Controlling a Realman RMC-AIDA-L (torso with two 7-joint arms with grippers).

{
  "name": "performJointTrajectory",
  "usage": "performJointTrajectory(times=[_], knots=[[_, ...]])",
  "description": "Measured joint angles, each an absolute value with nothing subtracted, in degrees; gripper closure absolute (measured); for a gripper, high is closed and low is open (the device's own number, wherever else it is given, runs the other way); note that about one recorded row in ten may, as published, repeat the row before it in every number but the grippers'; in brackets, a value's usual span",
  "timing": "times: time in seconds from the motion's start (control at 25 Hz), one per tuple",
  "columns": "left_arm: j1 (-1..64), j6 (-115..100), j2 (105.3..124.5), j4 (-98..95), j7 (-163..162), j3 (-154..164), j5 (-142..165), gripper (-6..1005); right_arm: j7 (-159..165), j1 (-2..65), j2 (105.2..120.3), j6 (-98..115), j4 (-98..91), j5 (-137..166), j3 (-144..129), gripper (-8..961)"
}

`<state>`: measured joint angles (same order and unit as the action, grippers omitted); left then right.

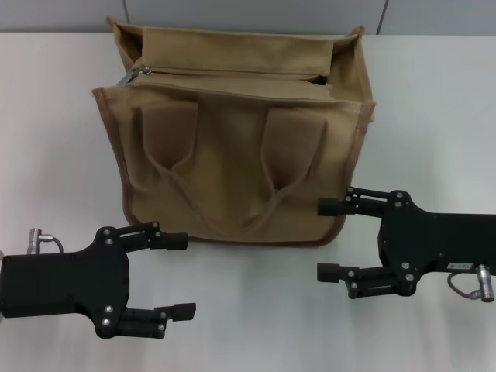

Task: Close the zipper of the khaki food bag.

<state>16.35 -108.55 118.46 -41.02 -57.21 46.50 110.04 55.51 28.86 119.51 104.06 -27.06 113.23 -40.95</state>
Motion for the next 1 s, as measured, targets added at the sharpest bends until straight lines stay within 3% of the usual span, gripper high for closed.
performJointTrajectory(times=[1.0], knots=[[15.3,-108.4,118.55,-39.4,-55.8,43.8,106.1,195,53.2,29.7,119.62,103.5,-23.7,113.1,-41.0,127]])
